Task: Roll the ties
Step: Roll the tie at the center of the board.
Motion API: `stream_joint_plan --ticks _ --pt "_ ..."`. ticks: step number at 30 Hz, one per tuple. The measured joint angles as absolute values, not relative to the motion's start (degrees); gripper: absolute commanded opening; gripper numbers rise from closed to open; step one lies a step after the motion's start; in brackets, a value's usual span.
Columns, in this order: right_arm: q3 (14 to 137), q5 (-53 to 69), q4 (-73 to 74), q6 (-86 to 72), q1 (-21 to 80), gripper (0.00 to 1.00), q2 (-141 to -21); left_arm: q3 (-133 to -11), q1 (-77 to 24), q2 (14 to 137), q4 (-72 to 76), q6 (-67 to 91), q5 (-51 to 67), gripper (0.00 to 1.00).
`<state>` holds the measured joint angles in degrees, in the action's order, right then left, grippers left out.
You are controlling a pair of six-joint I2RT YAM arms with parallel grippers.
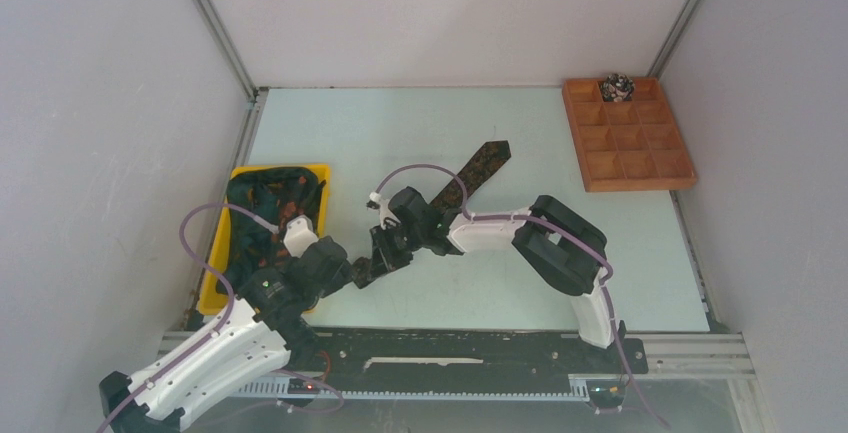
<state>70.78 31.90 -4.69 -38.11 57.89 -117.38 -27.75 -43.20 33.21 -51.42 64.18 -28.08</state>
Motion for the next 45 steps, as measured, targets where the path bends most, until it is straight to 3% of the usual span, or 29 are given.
stream_joint_plan --ticks 18,45 --pt "80.27 33.12 -2.72 -35.29 56.21 0.26 -119.46 -24.91 -43.2 33.21 -49.71 64.58 -26.41 0.56" --pt "79.15 33.01 -0.67 -33.41 55.61 0.22 -123.33 -19.7 -43.2 34.85 -40.18 67.77 -25.04 0.57"
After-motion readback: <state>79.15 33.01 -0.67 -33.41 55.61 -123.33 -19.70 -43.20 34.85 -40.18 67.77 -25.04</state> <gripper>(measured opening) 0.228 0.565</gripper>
